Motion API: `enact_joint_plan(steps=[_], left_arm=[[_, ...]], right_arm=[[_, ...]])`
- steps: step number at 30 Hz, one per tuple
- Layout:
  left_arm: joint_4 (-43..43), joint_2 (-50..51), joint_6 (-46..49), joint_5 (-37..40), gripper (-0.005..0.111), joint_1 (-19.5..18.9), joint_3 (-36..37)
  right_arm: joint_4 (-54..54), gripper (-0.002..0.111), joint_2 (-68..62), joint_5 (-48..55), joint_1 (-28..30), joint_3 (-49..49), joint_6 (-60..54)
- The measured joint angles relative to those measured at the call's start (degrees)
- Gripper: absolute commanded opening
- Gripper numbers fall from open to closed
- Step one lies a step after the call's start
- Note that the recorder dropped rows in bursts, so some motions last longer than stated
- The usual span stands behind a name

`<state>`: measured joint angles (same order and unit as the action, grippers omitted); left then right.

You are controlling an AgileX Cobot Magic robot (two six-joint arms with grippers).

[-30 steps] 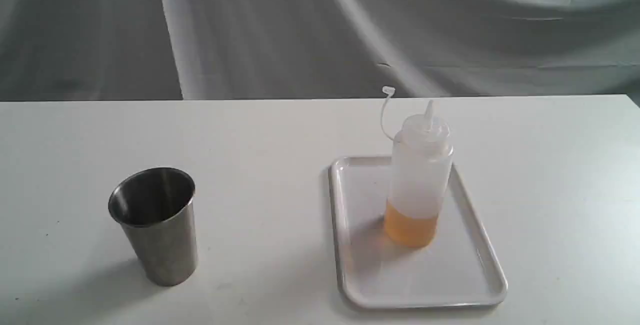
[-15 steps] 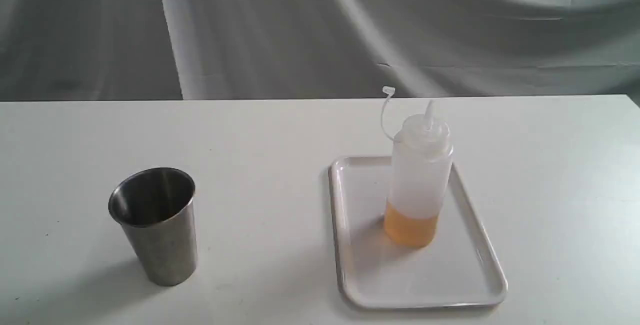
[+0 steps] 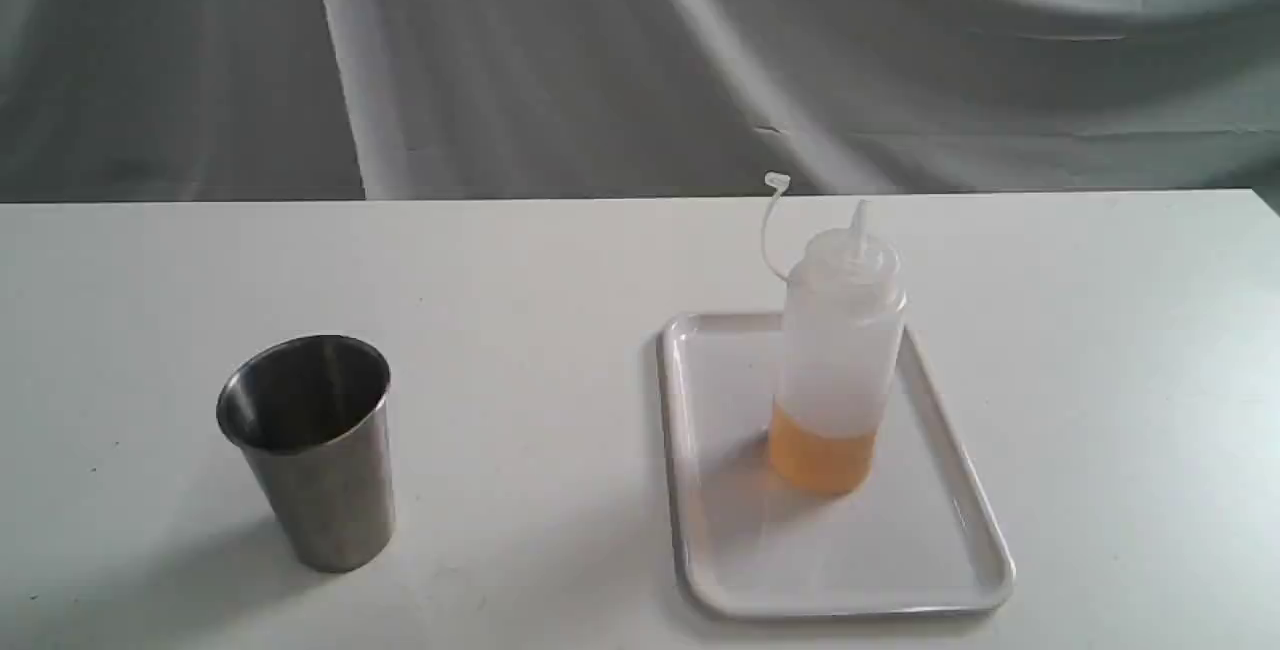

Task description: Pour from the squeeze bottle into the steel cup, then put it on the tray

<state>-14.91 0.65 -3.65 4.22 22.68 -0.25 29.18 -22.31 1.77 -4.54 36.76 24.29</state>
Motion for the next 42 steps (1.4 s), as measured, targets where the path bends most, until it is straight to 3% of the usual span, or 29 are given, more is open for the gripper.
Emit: enact_joint_plan(steps=[6, 13, 23, 25, 30, 42], left_arm=[[0.0, 0.0, 0.0, 0.0, 0.008, 0.0, 0.0], [0.0, 0.0, 0.0, 0.0, 0.008, 0.0, 0.0], [0.0, 0.0, 0.0, 0.0, 0.008, 0.0, 0.0], [0.0, 0.0, 0.0, 0.0, 0.008, 0.0, 0.0], [0.0, 0.0, 0.0, 0.0, 0.008, 0.0, 0.0], [0.0, 0.0, 0.0, 0.0, 0.008, 0.0, 0.0]], right_arm=[[3.73, 0.0, 1.28, -12.68, 0.0, -9.22, -4.71], [-4.43, 0.0, 8.24, -11.49, 0.0, -20.32, -5.22], [-8.94, 0.0, 10.19, -15.09, 0.0, -25.41, -6.08], [-13.76, 0.0, 10.19, -16.1, 0.0, -26.5, -9.38], [-27.73, 0.0, 11.53, -15.03, 0.0, -29.01, -23.21], [-25.49, 0.0, 20.24, -6.57, 0.0, -36.53, -27.31]])
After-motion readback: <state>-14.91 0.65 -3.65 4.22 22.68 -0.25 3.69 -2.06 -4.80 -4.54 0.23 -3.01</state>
